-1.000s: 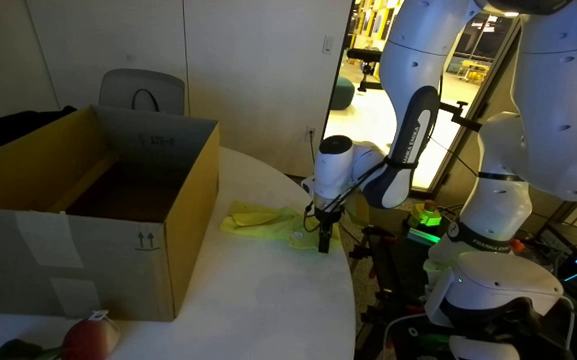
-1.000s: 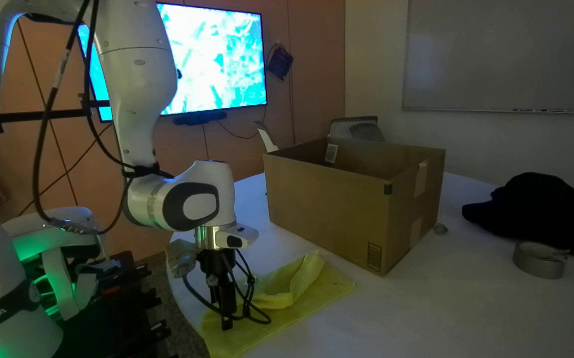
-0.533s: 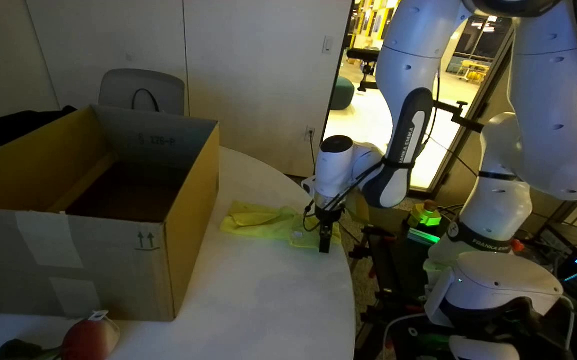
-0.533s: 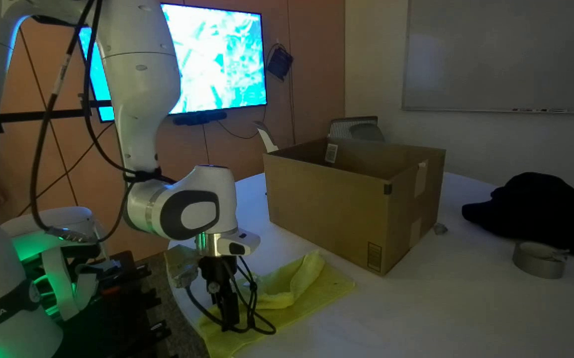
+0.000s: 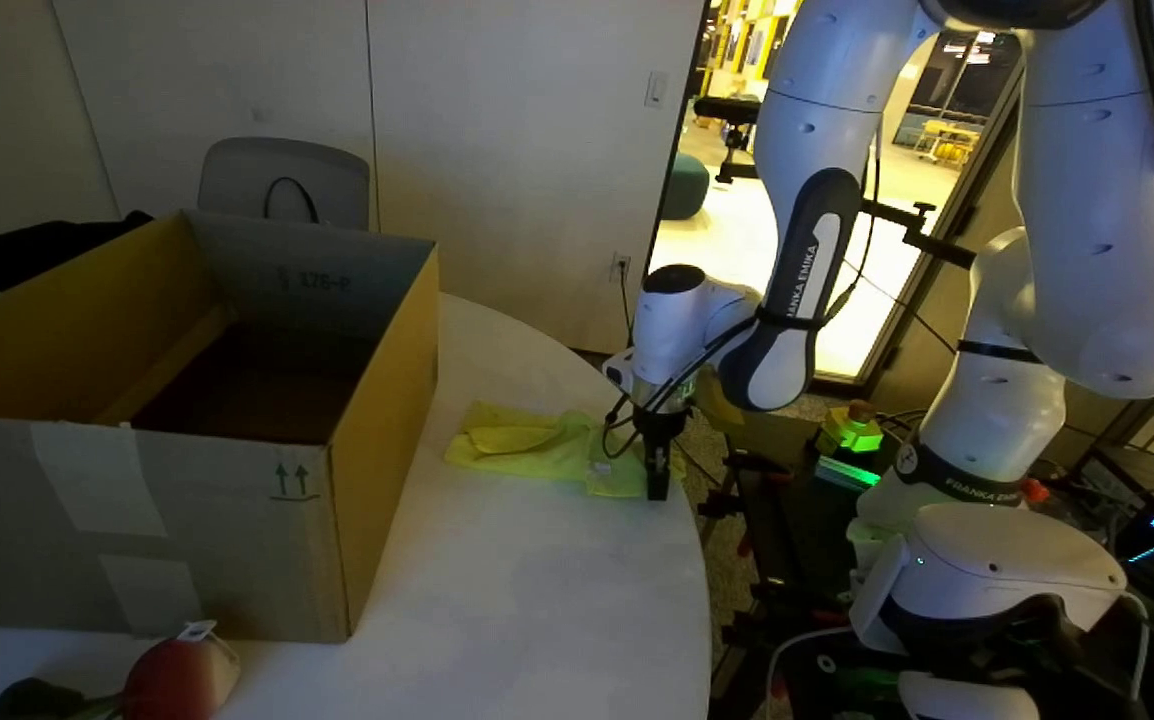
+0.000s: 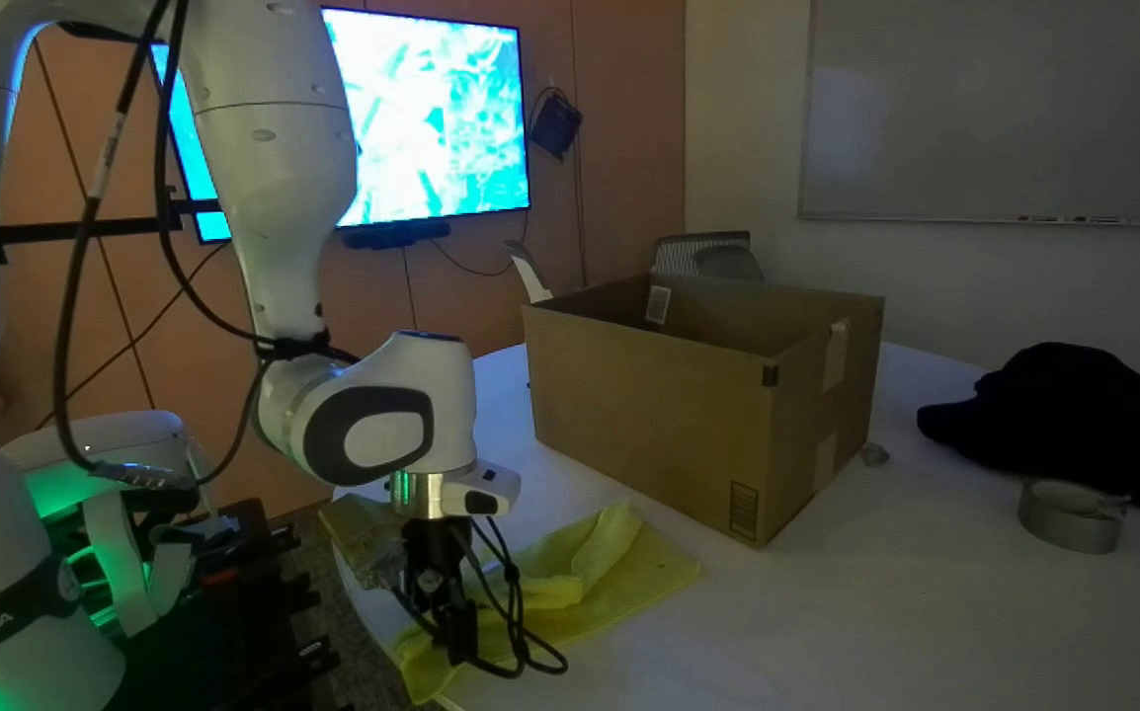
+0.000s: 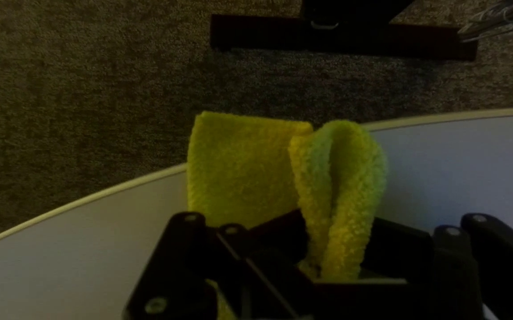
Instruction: Put the marker on the towel and wrap it, then put it in the box
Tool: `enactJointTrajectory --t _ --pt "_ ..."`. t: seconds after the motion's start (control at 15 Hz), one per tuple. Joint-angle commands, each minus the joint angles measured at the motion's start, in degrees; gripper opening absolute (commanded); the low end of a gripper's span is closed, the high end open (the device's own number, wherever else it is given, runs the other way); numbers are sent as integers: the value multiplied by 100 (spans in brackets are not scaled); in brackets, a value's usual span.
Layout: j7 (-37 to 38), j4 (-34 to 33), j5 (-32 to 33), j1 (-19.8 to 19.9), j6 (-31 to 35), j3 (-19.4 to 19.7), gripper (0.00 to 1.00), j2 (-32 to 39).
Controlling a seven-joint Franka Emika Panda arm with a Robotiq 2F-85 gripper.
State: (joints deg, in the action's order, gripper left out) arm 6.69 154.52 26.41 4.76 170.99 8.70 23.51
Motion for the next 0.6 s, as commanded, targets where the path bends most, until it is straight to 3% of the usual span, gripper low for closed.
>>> enactJointTrajectory --t 0.0,0.13,0.53 --pt "-921 316 -445 15 -276 45 1 -571" --pt "-1008 383 -412 -171 -420 275 5 -822" --pt "-552 264 361 -562 -649 1022 5 -1576"
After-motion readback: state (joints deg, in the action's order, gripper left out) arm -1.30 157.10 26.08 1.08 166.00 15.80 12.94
